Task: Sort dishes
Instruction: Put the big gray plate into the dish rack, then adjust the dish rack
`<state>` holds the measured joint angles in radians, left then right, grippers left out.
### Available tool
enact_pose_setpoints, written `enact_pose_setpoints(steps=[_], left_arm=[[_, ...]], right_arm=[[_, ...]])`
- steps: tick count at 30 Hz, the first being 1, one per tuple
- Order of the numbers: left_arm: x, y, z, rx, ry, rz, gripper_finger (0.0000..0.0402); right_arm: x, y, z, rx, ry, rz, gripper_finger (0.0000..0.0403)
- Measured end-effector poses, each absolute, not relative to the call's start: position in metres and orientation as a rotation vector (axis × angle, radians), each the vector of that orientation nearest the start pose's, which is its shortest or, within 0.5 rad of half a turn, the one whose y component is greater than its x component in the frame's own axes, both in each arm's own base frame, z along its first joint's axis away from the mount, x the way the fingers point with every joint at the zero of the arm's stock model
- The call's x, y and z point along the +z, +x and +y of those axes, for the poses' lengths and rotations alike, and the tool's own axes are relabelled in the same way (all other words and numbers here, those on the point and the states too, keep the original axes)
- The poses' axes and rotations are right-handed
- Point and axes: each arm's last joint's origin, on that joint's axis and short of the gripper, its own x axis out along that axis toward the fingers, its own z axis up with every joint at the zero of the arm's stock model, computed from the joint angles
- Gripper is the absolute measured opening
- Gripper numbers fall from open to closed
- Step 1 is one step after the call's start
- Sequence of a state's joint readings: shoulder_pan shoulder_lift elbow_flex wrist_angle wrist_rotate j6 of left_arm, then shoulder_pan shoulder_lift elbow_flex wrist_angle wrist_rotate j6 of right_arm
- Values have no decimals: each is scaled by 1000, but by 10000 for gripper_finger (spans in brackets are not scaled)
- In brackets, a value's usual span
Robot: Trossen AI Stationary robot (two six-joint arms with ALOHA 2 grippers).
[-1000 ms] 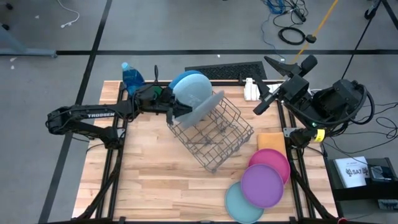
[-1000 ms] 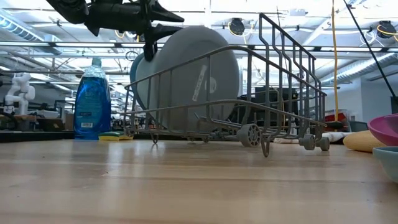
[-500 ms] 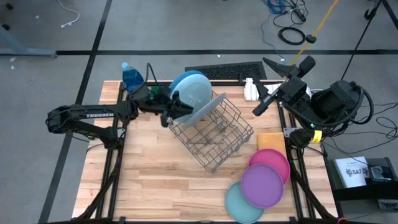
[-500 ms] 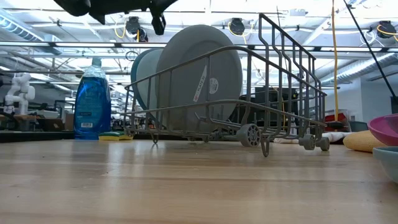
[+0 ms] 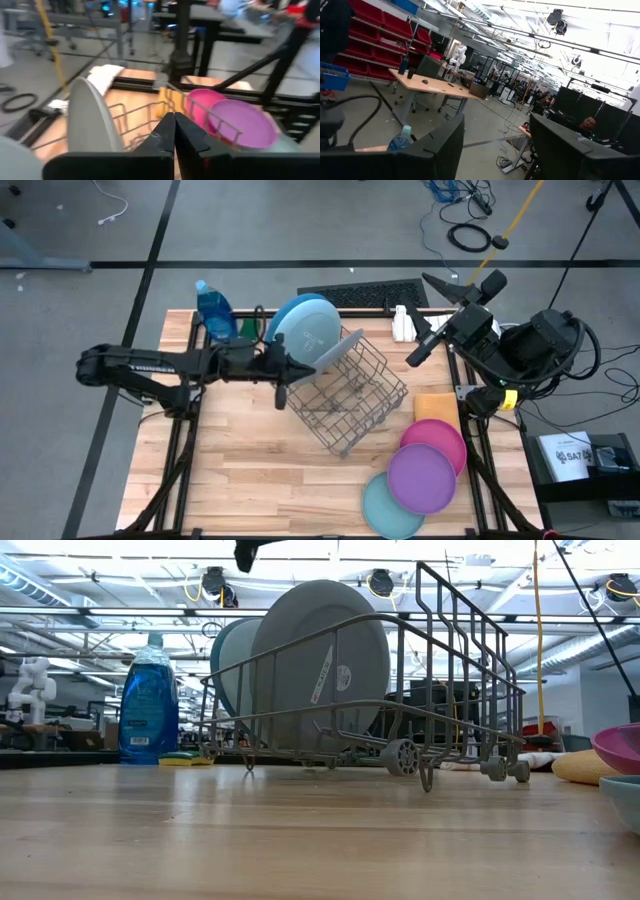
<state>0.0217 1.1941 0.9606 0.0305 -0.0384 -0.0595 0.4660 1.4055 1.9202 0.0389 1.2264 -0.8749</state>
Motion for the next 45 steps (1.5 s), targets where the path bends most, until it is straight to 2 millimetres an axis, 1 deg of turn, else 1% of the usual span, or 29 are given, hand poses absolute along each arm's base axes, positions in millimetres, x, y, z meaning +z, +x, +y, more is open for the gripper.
enact_pose_setpoints(steps=[2,4,9,12,15,19,23,26,29,32,36,38,39,41,43,45], left_arm=[[332,272,4,89,-40,223,5],[329,276,3,90,-48,251,6],[311,295,2,90,-83,357,6],[306,307,2,184,-54,426,6],[307,314,4,340,-2,488,6],[315,312,8,519,60,521,6],[316,306,13,681,62,556,6],[315,300,16,764,42,592,6],[312,296,16,812,64,628,6],[316,292,12,797,109,636,6],[327,282,10,795,157,617,6],[334,277,8,753,180,612,6],[337,274,5,689,191,617,6],[341,271,-3,492,202,634,6],[341,271,-13,281,213,656,6],[335,272,-22,154,256,699,7]], right_arm=[[577,214,77,-829,-400,-27,217],[577,214,77,-829,-395,-29,217],[577,215,77,-827,-379,-35,217],[577,215,78,-827,-381,-34,217],[577,215,78,-827,-381,-33,217],[577,215,77,-830,-380,-30,217],[577,215,77,-830,-381,-30,217],[577,215,77,-830,-382,-29,217],[576,215,78,-826,-380,-25,217],[574,216,78,-823,-384,-18,217],[573,217,78,-823,-396,-5,217],[573,217,79,-821,-400,0,217],[572,217,79,-820,-400,1,217],[571,217,79,-818,-408,9,217],[569,218,79,-813,-432,28,217],[568,219,80,-808,-447,42,217]])
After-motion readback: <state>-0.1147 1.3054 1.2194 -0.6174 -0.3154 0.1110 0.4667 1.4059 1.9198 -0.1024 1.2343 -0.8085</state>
